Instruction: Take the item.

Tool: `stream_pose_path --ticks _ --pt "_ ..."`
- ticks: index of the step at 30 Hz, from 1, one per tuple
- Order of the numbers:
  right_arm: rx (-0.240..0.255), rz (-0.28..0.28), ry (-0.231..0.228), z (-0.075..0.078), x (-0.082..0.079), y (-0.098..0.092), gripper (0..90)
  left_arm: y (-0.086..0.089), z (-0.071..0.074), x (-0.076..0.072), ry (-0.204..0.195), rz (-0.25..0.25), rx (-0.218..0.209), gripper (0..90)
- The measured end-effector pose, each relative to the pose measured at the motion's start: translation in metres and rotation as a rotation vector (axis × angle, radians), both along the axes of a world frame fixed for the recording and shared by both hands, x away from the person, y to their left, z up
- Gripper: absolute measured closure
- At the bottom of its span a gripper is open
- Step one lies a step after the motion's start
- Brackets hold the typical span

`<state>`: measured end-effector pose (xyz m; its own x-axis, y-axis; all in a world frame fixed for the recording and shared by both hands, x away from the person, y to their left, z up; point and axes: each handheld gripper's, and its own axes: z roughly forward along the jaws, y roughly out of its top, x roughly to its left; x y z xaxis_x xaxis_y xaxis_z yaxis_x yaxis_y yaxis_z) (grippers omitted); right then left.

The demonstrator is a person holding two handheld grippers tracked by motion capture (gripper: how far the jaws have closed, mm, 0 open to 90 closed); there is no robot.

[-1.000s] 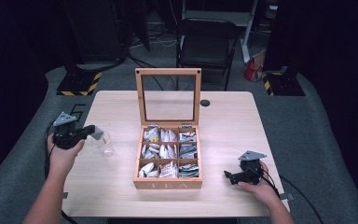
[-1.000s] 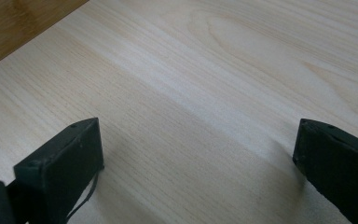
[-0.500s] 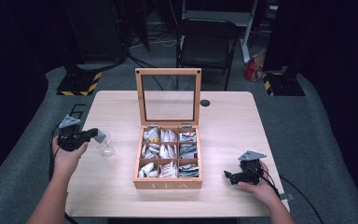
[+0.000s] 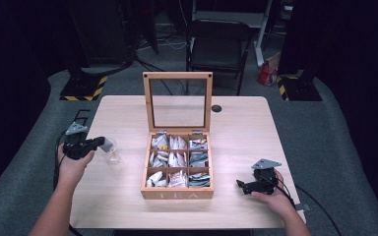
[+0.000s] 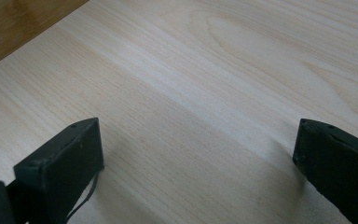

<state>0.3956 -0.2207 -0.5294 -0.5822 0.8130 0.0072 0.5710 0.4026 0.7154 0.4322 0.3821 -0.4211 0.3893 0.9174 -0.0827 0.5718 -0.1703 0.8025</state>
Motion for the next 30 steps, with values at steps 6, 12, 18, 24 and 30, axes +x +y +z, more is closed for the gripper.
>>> stream_pose_path --ticks 6,12,18,24,30 --pt "0.001 0.002 0.002 0.000 0.000 0.000 0.9 0.001 -0.001 0.001 0.010 0.001 -0.012 84.2" --pt "0.001 0.004 0.002 0.000 0.000 0.000 0.9 0.002 0.000 0.000 0.002 0.016 -0.023 75.7" --pt "0.001 0.003 0.002 0.000 0.000 0.000 0.9 0.003 0.003 -0.002 -0.002 0.019 -0.028 70.5" --pt "0.000 0.005 0.001 0.000 0.000 0.000 0.9 -0.002 0.011 -0.004 -0.024 0.013 -0.030 63.4" --pt "0.001 0.005 0.002 0.000 0.000 0.000 0.9 -0.012 0.022 -0.006 -0.033 -0.022 -0.050 51.8"
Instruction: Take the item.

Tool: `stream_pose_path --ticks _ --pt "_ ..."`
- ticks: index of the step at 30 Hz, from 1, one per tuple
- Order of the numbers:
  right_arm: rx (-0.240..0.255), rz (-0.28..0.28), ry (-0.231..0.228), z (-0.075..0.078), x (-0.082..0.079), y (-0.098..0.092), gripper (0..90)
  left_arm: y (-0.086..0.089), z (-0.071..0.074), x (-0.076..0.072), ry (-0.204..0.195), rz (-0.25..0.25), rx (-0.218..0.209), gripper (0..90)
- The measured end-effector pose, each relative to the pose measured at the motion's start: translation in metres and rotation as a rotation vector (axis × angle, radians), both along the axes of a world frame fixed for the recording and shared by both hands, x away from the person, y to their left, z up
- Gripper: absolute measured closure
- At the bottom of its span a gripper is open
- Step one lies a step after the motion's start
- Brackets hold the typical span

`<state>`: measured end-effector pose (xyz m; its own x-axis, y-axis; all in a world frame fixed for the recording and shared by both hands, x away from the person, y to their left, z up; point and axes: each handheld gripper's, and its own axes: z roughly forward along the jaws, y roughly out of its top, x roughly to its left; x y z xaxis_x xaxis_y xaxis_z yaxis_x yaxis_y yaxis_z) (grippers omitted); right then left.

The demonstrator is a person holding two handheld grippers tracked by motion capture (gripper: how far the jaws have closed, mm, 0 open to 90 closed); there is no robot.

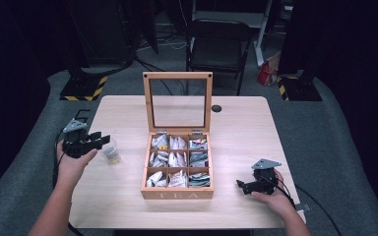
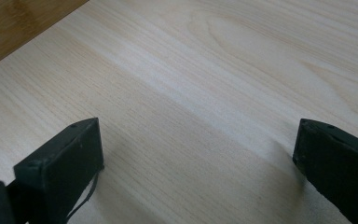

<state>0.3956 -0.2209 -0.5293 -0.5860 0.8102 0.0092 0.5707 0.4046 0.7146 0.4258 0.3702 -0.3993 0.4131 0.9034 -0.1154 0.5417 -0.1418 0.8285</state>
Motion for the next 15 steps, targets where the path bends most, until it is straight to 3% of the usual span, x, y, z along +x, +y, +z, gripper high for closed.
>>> stream_pose_path --ticks 8,15 --pt "0.000 0.001 0.000 0.000 0.000 0.000 0.9 -0.020 0.008 -0.004 -0.026 -0.046 0.017 47.6" --pt "0.000 0.000 0.000 0.000 0.000 0.000 0.9 -0.029 0.012 -0.006 -0.021 -0.083 0.025 47.4"
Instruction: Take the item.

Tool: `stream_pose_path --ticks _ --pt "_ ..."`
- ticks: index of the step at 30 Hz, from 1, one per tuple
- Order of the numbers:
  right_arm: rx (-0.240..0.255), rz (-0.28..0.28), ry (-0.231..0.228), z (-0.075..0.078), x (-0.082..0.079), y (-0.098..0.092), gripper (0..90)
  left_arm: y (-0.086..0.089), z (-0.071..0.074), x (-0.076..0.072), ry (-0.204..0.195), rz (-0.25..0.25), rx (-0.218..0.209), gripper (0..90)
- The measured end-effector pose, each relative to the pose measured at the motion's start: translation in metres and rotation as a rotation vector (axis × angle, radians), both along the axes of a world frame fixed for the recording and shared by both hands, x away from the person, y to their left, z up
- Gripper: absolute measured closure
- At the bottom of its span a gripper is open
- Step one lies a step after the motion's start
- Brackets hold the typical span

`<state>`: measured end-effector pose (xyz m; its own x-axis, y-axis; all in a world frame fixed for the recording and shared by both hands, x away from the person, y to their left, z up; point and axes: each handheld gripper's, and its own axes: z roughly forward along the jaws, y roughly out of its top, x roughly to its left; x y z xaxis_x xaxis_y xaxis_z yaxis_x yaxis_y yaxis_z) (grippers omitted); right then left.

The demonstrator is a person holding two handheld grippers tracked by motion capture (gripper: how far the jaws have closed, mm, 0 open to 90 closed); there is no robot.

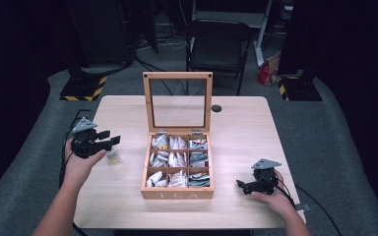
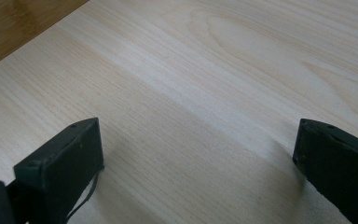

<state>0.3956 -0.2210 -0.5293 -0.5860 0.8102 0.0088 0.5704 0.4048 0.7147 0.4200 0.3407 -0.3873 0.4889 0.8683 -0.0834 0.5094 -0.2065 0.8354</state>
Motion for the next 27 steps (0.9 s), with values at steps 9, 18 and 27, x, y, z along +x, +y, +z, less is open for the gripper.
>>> stream_pose_path --ticks 9,18,27 --pt "-0.002 -0.002 -0.001 0.000 0.000 0.000 0.9 -0.009 -0.001 -0.003 -0.005 -0.025 -0.008 47.5" --pt "0.001 -0.002 0.000 0.000 0.000 0.000 0.9 -0.019 -0.011 -0.009 0.006 -0.055 -0.018 47.8" --pt "-0.001 -0.001 0.000 0.000 0.000 0.000 0.9 -0.023 -0.024 -0.013 0.027 -0.066 -0.014 48.0"
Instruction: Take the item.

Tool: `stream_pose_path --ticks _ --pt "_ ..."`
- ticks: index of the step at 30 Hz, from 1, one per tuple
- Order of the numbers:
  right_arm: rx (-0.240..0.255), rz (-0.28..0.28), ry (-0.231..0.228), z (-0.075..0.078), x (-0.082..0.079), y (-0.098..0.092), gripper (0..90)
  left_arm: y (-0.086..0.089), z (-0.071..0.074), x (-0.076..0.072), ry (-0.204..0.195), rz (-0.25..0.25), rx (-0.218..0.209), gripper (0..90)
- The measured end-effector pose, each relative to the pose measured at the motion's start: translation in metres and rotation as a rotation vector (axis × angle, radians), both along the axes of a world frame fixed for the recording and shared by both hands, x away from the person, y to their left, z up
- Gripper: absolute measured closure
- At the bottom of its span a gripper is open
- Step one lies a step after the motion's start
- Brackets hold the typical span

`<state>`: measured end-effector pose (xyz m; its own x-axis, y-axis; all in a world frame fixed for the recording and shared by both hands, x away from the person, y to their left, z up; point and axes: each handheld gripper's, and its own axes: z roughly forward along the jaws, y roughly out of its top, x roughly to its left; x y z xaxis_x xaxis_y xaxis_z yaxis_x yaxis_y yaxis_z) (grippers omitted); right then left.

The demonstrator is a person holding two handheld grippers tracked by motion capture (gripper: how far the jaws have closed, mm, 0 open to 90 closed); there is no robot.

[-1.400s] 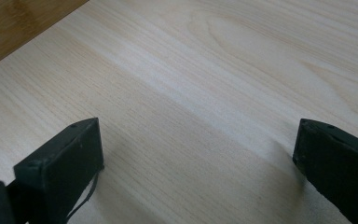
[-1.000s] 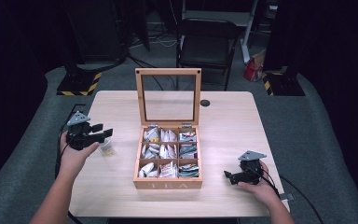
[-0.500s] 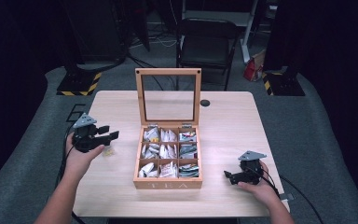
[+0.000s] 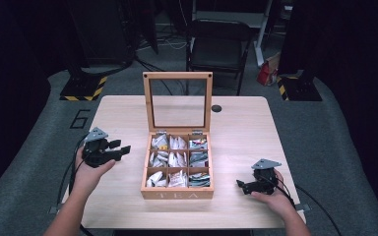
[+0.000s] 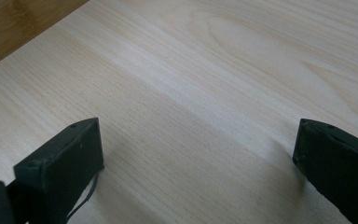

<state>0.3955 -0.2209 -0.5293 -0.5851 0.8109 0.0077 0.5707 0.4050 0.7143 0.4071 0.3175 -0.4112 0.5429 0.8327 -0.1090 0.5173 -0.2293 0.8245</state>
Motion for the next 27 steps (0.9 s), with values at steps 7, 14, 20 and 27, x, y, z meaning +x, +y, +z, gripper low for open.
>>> stream_pose_path --ticks 7,14,20,27 --pt "0.001 0.003 0.002 0.000 0.000 0.000 0.9 -0.001 -0.012 -0.004 0.022 -0.013 0.000 48.9" --pt "-0.002 -0.002 -0.001 0.000 0.000 0.000 0.9 -0.003 -0.022 -0.007 0.023 -0.017 -0.002 49.0" --pt "-0.001 -0.003 -0.001 0.000 0.000 0.000 0.9 -0.003 -0.030 -0.009 0.028 -0.017 -0.013 48.7" --pt "0.000 0.002 0.000 0.000 0.000 0.000 0.9 -0.002 -0.038 -0.012 0.028 -0.014 -0.013 48.2"
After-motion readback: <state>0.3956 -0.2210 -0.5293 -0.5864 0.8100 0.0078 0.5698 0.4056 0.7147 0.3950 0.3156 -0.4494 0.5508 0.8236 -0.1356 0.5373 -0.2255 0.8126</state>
